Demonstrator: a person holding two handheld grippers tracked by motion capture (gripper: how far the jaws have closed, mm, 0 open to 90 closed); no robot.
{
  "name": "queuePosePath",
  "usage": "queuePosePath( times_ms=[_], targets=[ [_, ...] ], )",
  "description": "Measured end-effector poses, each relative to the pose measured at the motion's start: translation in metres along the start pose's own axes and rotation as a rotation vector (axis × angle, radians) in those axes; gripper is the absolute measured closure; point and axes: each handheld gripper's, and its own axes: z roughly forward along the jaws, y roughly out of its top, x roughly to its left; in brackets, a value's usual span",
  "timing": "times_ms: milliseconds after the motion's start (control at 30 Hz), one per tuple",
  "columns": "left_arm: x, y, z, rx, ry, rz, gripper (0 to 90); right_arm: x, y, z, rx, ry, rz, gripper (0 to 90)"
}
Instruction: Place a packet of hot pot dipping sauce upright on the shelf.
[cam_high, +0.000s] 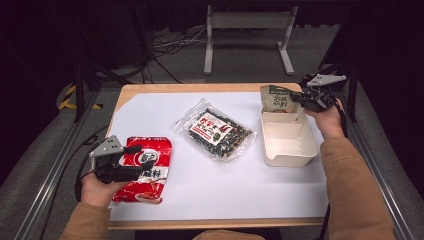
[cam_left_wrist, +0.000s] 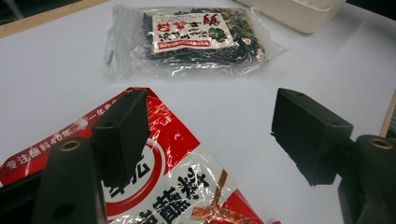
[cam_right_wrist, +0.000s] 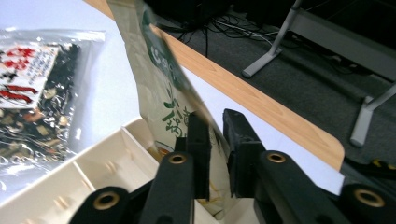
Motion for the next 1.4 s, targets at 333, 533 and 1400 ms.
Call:
queuePosePath(
  times_ms=[333, 533, 1400],
  targets=[
    [0.006, 0.002, 0.002, 0.002, 0.011, 0.007, 24.0, 0.01, 0.005, -0.016, -0.053, -0.021, 0.023, 54.3],
    [0.012, 0.004, 0.001, 0.0, 0.018, -0.003, 22.9, 0.021, 0.007, -0.029, -0.073, -0.038, 0.009, 50.6],
    [0.047, 0.005, -0.005, -0.015, 0.068, -0.05, 21.0, 0.095, 0.011, -0.088, -0.167, 0.133, 0.02, 47.3]
  ],
)
